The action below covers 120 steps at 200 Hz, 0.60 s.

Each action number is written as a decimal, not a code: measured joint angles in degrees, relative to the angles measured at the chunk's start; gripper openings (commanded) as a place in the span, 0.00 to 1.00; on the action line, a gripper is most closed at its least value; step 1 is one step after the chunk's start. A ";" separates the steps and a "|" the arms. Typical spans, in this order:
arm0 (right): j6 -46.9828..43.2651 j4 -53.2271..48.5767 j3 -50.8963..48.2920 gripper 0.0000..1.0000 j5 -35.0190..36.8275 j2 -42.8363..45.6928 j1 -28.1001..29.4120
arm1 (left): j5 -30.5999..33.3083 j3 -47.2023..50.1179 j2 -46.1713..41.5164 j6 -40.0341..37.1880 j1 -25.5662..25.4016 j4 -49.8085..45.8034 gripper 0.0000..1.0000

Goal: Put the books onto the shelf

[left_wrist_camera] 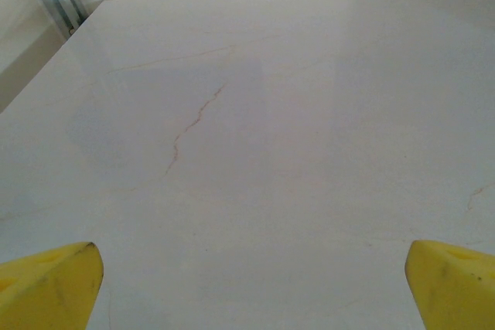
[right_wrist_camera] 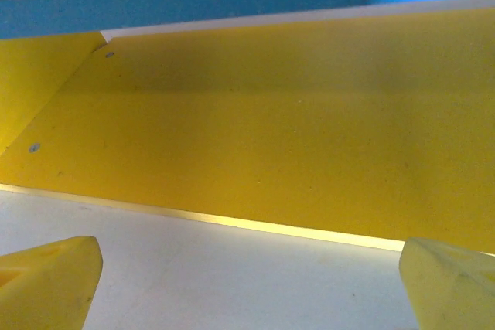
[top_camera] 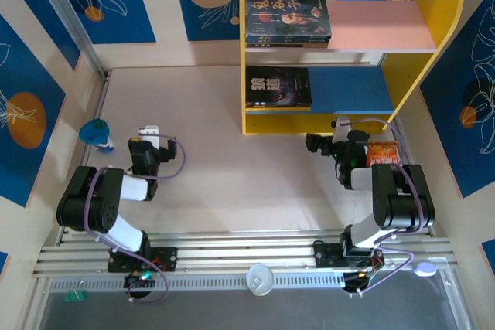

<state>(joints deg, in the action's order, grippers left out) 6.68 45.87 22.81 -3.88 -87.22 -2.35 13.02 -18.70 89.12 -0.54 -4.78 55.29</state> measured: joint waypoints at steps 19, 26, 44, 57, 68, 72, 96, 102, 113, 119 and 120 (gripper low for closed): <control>-0.20 -0.02 0.02 0.99 0.52 0.00 0.22 | 0.02 0.00 0.00 -0.02 0.00 0.00 1.00; -0.22 -0.04 0.02 0.99 0.72 0.00 0.33 | 0.02 0.00 0.00 -0.02 0.00 0.00 1.00; -0.24 -0.04 0.02 0.99 1.03 0.00 0.37 | 0.02 0.00 0.00 -0.02 -0.07 0.00 1.00; -0.24 -0.04 0.02 0.99 1.11 0.00 0.37 | 0.02 0.00 0.00 -0.02 -0.11 0.00 1.00; -0.24 -0.04 0.02 0.99 1.20 0.00 0.37 | 0.00 0.00 0.00 -0.04 -0.11 0.00 1.00; -0.22 -0.04 0.02 0.99 1.29 0.00 0.37 | 0.02 0.00 0.00 -0.02 -0.11 0.00 1.00; -0.24 -0.04 0.02 0.99 1.36 0.00 0.37 | 0.00 0.00 0.00 -0.02 -0.11 0.00 1.00; -0.24 -0.04 0.02 0.99 1.36 0.00 0.37 | 0.02 0.00 0.00 -0.02 -0.11 0.00 1.00; -0.24 -0.04 0.02 0.99 1.38 0.00 0.37 | 0.02 0.00 0.00 -0.04 -0.11 0.00 1.00; -0.24 -0.04 0.02 0.99 1.44 0.00 0.37 | 0.02 0.00 0.00 -0.04 -0.11 0.00 1.00; -0.24 -0.04 0.02 0.99 1.44 0.00 0.37 | 0.02 0.00 0.00 -0.02 -0.11 0.00 1.00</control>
<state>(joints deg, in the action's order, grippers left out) 6.44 45.82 22.83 -2.44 -87.22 -1.98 13.04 -18.70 89.12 -0.56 -4.89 55.29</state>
